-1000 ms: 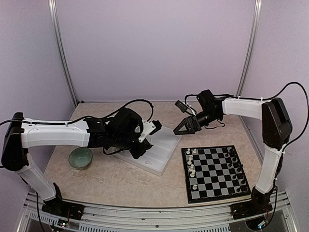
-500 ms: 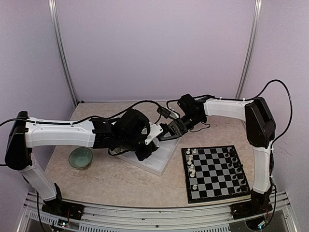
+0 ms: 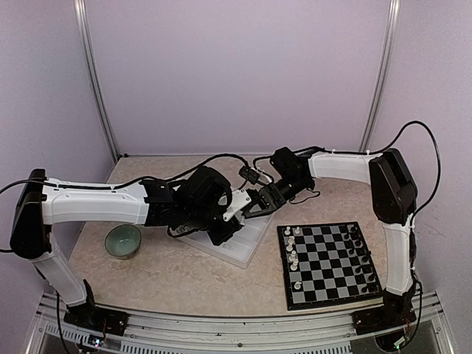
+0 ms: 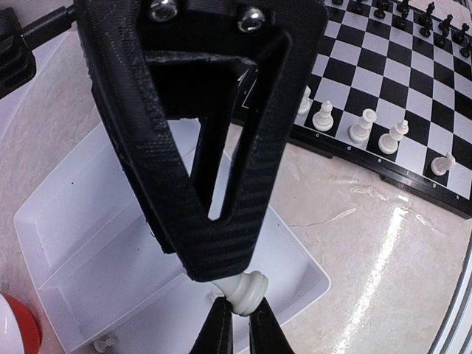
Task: Set up the chess pieces on the board
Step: Pass from the left arm to the right
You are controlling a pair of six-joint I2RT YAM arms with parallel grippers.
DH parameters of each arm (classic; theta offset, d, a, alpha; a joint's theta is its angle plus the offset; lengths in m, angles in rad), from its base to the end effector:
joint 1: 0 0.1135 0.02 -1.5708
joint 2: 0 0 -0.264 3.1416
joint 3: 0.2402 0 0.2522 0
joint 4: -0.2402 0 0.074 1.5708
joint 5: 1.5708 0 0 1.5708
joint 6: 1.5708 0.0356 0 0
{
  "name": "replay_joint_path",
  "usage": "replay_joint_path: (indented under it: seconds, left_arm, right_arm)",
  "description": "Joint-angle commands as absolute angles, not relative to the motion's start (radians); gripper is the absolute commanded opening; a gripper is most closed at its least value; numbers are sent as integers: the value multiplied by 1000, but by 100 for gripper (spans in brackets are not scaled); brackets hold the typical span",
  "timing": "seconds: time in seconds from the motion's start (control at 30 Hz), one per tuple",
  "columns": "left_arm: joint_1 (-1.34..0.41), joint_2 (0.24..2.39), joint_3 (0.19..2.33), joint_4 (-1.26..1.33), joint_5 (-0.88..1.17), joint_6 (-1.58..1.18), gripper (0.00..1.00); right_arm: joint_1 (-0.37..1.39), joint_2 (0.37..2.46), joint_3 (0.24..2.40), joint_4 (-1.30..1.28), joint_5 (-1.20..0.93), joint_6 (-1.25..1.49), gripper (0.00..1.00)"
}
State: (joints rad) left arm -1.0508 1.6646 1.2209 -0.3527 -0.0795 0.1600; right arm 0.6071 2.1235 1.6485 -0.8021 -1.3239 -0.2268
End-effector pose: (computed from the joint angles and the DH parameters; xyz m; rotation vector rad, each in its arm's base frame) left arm 0.1854 -0.3182 0.2471 1.3279 1.9867 -0.3340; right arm 0.3317 0.2724 0.2004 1.2498 -2.1248 -1.9424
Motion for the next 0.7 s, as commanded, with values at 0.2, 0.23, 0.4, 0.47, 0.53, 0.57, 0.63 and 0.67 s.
replay_joint_path:
  seconds: [0.2,0.23,0.4,0.47,0.53,0.57,0.63,0.67]
  left_arm:
    - [-1058,1684,1259,-343,-80,170,10]
    - [-1058,1684,1259,-342,-80,171,10]
    - [-1058,1690,1259,-343,-82,172,10]
    - [-1057,1690,1258,-341,-88,170,11]
    - [-1058,1690,1256,-340,-104,168,11]
    - [-1058,1690,1256,-337,-109,166,13]
    - [-1058,1688,1253,-338,-121,163,16]
    - [-1057,1687,1249,-338,-124,158,18]
  right_arm:
    - [635,2149,1687,-823,-1325,-237,36]
    - [635,2150,1689,-825,-1326,-237,34]
    - [637,2153,1690,-825,-1330,-242,21]
    - [636,2151,1691,-825,-1330,-245,13]
    - [637,2148,1690,-827,-1324,-251,7]
    - [637,2144,1690,-828,-1318,-253,6]
    - [636,2130,1690,-830,-1295,-266,3]
    - [636,2118,1689,-830,-1277,-272,3]
